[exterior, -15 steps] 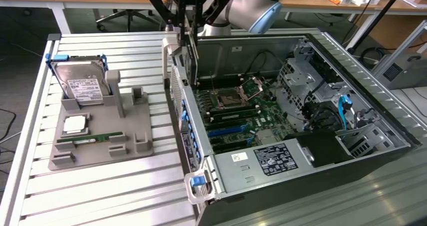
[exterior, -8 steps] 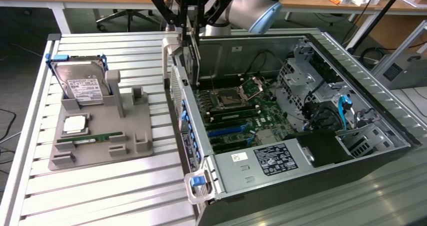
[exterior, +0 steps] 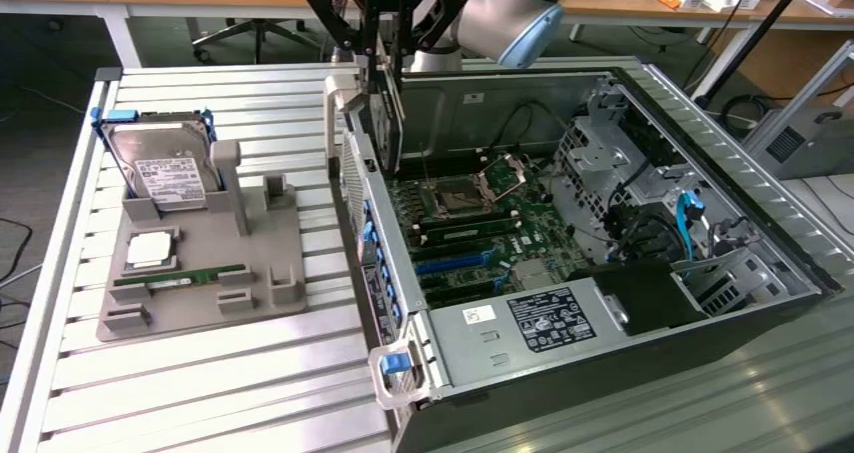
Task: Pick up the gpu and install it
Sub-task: 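Pick up the gpu and move the gpu toward the slot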
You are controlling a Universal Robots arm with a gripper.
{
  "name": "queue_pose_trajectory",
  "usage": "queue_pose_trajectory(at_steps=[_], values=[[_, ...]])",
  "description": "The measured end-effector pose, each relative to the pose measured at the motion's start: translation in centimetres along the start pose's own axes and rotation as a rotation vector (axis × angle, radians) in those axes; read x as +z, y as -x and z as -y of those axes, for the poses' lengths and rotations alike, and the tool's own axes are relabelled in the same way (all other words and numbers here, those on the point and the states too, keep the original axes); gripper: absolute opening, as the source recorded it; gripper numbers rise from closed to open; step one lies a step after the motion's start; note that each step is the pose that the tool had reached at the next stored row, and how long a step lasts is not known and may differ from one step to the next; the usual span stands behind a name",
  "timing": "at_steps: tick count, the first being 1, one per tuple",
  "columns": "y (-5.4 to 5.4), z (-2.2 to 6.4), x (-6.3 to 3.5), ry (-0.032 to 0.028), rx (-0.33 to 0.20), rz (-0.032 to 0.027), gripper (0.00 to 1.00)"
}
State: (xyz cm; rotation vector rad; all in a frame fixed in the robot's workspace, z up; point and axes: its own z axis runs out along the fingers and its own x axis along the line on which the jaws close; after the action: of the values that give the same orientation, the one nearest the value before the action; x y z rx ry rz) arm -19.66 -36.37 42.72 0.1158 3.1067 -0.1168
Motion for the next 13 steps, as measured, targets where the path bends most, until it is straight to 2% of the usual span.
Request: queue_pose_trajectory(at_steps=[13], values=[[0.38,-0.02,0.07,-0.0004,0.000,0.0000,0.27]])
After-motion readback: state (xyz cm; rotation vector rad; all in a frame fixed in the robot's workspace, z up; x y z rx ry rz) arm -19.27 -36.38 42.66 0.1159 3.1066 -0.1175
